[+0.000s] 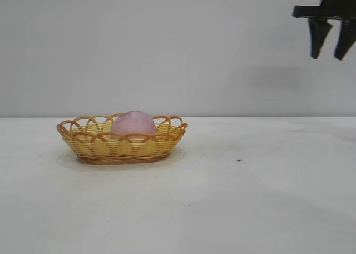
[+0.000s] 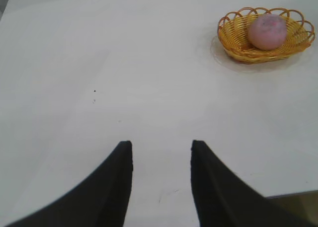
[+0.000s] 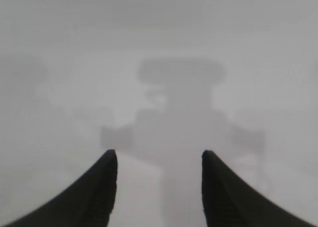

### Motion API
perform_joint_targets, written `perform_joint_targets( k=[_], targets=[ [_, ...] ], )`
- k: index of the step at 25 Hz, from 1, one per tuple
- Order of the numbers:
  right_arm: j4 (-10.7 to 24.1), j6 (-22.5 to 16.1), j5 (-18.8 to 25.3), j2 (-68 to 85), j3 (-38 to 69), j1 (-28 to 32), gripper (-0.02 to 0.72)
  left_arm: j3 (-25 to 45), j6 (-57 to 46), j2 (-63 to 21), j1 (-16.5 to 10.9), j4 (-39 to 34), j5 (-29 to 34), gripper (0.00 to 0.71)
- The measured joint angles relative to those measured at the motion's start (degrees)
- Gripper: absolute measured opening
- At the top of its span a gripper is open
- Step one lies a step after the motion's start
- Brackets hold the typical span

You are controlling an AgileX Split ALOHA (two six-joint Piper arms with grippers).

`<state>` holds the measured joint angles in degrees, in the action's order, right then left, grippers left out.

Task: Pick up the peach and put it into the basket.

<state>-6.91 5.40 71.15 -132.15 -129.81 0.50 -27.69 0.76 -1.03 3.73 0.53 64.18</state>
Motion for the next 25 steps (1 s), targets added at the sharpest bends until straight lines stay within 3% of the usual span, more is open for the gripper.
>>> perform_joint_targets(
  k=[10, 13, 15, 21, 23, 25],
  targets=[
    [-1.14, 1.35, 0.47, 8.59, 0.26, -1.47, 0.372, 0.0, 0.0, 0.0, 0.0, 0.0, 0.0, 0.292],
    [-0.8, 1.35, -0.08, 14.08, 6.91, -2.63, 0.372, 0.0, 0.0, 0.0, 0.0, 0.0, 0.0, 0.292],
    [-0.28, 0.47, -3.72, 19.87, 16.59, -2.77, 0.372, 0.0, 0.0, 0.0, 0.0, 0.0, 0.0, 0.292],
    [-0.24, -1.37, -24.55, 43.24, 55.0, -2.9, 0.372, 0.0, 0.0, 0.0, 0.0, 0.0, 0.0, 0.292],
    [-0.34, -1.37, -28.02, 51.06, 64.28, -2.9, 0.372, 0.0, 0.0, 0.0, 0.0, 0.0, 0.0, 0.292],
    [-0.11, -1.37, -27.9, 56.07, 69.58, -2.9, 0.372, 0.0, 0.0, 0.0, 0.0, 0.0, 0.0, 0.292]
  ],
)
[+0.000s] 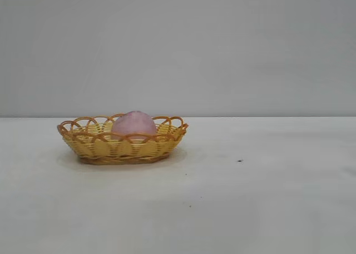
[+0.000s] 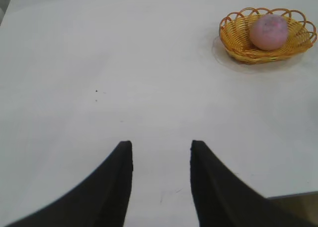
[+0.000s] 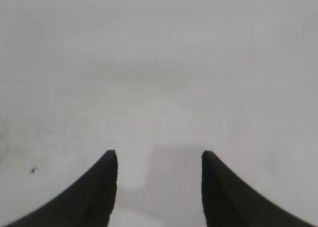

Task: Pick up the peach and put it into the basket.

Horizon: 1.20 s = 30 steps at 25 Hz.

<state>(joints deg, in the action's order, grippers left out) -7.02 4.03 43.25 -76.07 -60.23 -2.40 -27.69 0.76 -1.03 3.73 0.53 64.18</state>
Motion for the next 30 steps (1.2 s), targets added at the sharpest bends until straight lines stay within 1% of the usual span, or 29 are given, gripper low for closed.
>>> perform_joint_targets(
  k=[5, 6, 10, 13, 19, 24, 27, 30],
  targets=[
    [0.11, 0.67, 4.32, 8.74, 7.82, 0.0, 0.372, 0.0, 0.0, 0.0, 0.0, 0.0, 0.0, 0.292],
    [0.11, 0.67, 4.42, 10.86, 9.54, 0.0, 0.318, 0.0, 0.0, 0.0, 0.0, 0.0, 0.0, 0.292],
    [0.23, 0.02, 5.65, 22.94, 16.39, 0.0, 0.32, 0.0, 0.0, 0.0, 0.0, 0.0, 0.0, 0.292],
    [0.44, -0.08, 7.75, 30.23, 20.89, 0.0, 0.32, 0.0, 0.0, 0.0, 0.0, 0.0, 0.0, 0.292],
    [0.12, 0.38, 12.89, 41.54, 26.06, 0.0, 0.32, 0.0, 0.0, 0.0, 0.0, 0.0, 0.0, 0.292],
    [-0.09, 0.5, 16.18, 52.12, 30.2, 0.0, 0.32, 0.0, 0.0, 0.0, 0.0, 0.0, 0.0, 0.292],
    [-0.09, 0.5, 18.78, 57.24, 31.06, 0.0, 0.32, 0.0, 0.0, 0.0, 0.0, 0.0, 0.0, 0.292],
    [0.39, 0.85, 20.1, 62.26, 31.55, 0.0, 0.32, 0.0, 0.0, 0.0, 0.0, 0.0, 0.0, 0.292]
  ],
)
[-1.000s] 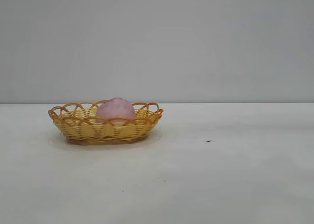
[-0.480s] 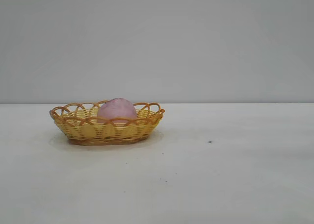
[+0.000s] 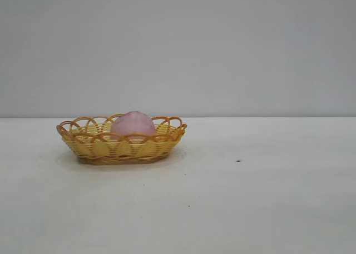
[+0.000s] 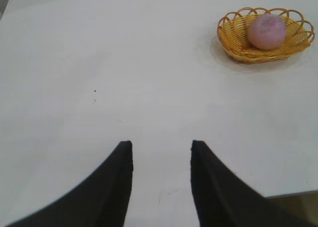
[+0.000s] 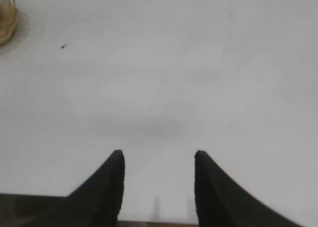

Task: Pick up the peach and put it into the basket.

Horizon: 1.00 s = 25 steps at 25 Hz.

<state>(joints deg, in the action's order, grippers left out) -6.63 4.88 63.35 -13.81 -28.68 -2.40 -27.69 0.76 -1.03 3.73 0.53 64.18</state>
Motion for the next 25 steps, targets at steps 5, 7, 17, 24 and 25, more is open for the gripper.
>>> perform_joint_targets(
  k=[5, 7, 17, 24, 25],
  targets=[
    [0.48, 0.09, 1.51, 9.73, 0.64, 0.0, 0.32, 0.0, 0.0, 0.0, 0.0, 0.0, 0.0, 0.292],
    [0.48, 0.09, 1.72, 13.51, 0.64, 0.0, 0.32, 0.0, 0.0, 0.0, 0.0, 0.0, 0.0, 0.292],
    [0.7, -0.21, 2.09, 14.77, 0.64, 0.0, 0.32, 0.0, 0.04, -0.11, 0.0, 0.0, 0.0, 0.292],
    [0.7, -0.33, 2.09, 14.77, 0.64, 0.0, 0.32, 0.0, 0.04, -0.11, -0.13, 0.0, 0.0, 0.292],
    [0.7, -0.33, 2.09, 14.77, 0.64, 0.0, 0.32, 0.0, 0.04, -0.11, -0.54, 0.0, 0.0, 0.292]
  ],
)
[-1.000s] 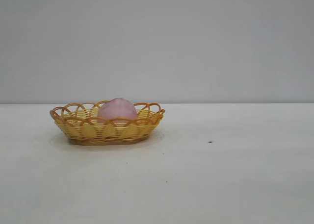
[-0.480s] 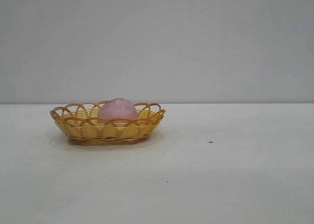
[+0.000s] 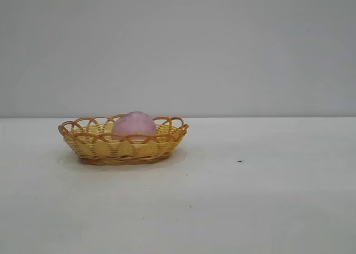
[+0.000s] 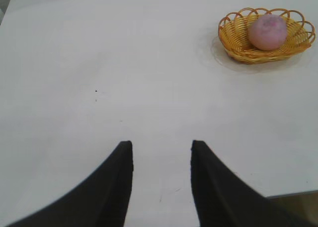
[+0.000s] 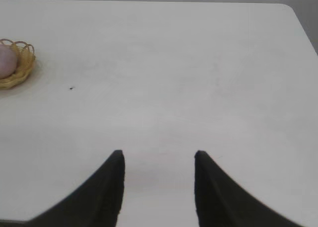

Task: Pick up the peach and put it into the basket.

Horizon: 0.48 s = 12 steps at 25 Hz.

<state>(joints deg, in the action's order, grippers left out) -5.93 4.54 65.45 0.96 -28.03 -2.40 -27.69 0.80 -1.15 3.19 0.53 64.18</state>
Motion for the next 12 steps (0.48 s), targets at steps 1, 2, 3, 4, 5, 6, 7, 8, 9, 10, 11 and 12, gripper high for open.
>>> perform_joint_targets(
  k=[1, 2, 3, 4, 5, 6, 7, 8, 9, 10, 11, 12],
  targets=[
    [0.0, -0.12, 0.0, 0.0, 0.0, 0.0, 0.32, 0.0, 0.0, 0.0, -0.85, 0.0, 0.0, 0.292],
    [0.0, -0.12, 0.0, 0.0, 0.0, 0.0, 0.32, 0.0, 0.0, 0.0, -1.63, 0.0, 0.0, 0.292],
    [0.0, -0.21, 0.0, 0.0, 0.0, 0.27, 0.32, 0.0, 0.0, 0.0, -2.4, 0.0, 0.0, 0.292],
    [0.0, -0.21, 0.0, 0.0, 0.0, 0.53, 0.32, 0.0, 0.0, 0.0, -2.81, 0.0, 0.0, 0.292],
    [0.0, -0.21, 0.0, 0.0, 0.0, 0.66, 0.32, 0.0, 0.0, 0.0, -2.92, 0.0, 0.0, 0.292],
    [0.0, -0.21, 0.0, 0.0, 0.0, 0.78, 0.32, 0.0, 0.0, 0.0, -2.92, 0.0, 0.0, 0.292],
    [0.0, -0.21, 0.0, 0.0, 0.0, 0.91, 0.32, 0.0, 0.0, 0.0, -2.92, 0.0, 0.0, 0.292],
    [0.0, -0.21, 0.0, 0.0, 0.0, 1.0, 0.32, 0.0, 0.0, 0.0, -2.95, 0.0, 0.0, 0.292],
    [0.0, -0.21, 0.0, 0.0, 0.0, 1.0, 0.32, 0.0, 0.0, 0.0, -2.95, 0.0, 0.0, 0.292],
    [0.0, -0.25, 0.0, 0.0, 0.0, 1.0, 0.32, 0.0, 0.0, 0.0, -2.95, 0.0, 0.0, 0.292],
    [0.0, -0.25, 0.0, 0.0, 0.0, 1.0, 0.32, 0.0, 0.0, 0.0, -2.95, 0.0, 0.0, 0.292],
    [0.0, -0.25, 0.0, 0.0, 0.0, 1.0, 0.32, 0.0, 0.0, 0.0, -2.95, 0.0, 0.0, 0.292]
  ],
)
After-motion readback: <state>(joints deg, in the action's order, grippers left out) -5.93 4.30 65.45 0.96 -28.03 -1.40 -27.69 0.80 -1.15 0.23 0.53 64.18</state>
